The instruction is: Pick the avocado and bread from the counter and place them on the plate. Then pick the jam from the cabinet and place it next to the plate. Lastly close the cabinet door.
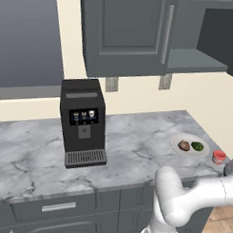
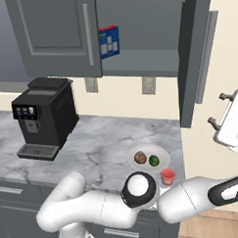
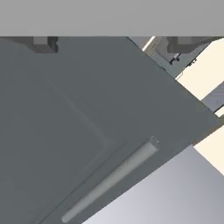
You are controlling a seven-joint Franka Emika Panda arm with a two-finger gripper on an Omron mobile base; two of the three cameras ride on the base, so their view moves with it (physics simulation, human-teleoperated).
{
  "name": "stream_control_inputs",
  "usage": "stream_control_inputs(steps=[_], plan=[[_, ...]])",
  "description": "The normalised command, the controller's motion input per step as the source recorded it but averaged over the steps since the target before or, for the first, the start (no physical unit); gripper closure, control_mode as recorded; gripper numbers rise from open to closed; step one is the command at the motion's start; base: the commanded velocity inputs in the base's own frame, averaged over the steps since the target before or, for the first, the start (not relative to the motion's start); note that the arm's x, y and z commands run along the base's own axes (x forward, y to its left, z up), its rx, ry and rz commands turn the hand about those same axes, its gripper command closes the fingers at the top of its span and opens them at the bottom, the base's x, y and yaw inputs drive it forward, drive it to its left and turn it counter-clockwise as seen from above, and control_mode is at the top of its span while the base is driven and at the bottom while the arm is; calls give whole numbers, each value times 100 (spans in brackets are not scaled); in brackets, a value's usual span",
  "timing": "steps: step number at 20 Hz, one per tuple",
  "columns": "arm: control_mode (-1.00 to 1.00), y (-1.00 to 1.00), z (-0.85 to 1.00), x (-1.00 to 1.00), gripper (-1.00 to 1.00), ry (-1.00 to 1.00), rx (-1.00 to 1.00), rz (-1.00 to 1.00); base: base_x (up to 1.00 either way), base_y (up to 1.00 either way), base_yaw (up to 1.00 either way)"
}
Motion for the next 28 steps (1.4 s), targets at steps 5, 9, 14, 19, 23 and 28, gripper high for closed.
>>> stream_control_inputs(steps=[5,9,14,19,23,28], plan=[[-100,24,14,20,-100,-4,-2,10,0,0,0],[-100,97,79,-41,-100,-23,-20,0,0,0,0],[-100,100,78,-46,-100,-35,-32,0,0,0,0],[-100,100,12,-4,-100,-40,-45,-5,0,0,0],[-100,100,-43,44,-100,-26,-53,-24,0,0,0],[-100,100,-30,96,-100,-25,-40,-38,0,0,0]])
